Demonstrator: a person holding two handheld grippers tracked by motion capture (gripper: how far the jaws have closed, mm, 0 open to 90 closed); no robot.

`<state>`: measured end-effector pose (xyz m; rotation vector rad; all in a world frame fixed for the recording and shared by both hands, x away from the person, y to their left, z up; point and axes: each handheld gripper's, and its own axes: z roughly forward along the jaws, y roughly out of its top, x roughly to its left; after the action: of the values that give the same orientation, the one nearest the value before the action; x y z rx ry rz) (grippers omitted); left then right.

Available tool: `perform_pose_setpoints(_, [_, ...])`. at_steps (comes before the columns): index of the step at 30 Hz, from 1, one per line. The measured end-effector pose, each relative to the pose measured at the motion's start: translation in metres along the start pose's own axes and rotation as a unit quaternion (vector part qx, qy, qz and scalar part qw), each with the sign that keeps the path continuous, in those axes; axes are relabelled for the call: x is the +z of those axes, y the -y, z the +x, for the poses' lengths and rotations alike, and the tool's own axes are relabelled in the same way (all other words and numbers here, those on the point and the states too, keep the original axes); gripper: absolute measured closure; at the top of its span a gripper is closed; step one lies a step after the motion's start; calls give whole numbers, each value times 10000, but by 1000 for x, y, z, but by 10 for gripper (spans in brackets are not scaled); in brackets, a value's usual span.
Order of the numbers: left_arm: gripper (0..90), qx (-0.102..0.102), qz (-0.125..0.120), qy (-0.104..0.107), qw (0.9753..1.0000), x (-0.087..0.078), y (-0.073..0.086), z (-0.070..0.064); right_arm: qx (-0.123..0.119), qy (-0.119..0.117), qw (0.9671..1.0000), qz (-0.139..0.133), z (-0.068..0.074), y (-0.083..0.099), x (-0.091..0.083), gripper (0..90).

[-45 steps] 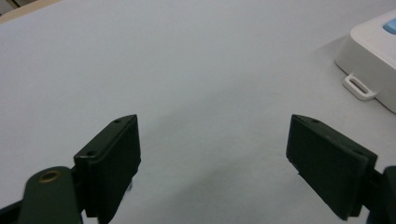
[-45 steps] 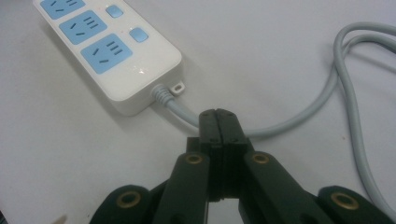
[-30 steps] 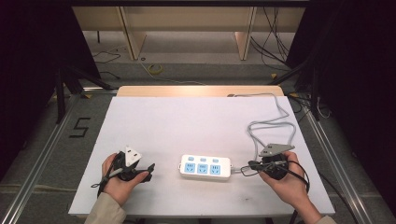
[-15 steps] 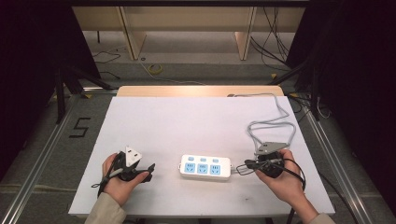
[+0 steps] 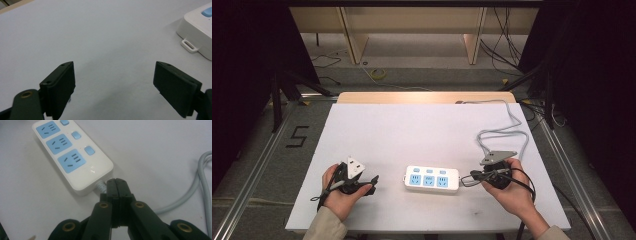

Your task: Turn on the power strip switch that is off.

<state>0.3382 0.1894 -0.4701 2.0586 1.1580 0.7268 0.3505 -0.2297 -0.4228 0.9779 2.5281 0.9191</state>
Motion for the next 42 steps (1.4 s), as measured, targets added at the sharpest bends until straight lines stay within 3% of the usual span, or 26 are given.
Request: perform_pose_setpoints(42, [177, 115, 3, 36, 9999, 1, -1, -4, -154, -114, 9997, 167, 9, -24, 15, 900])
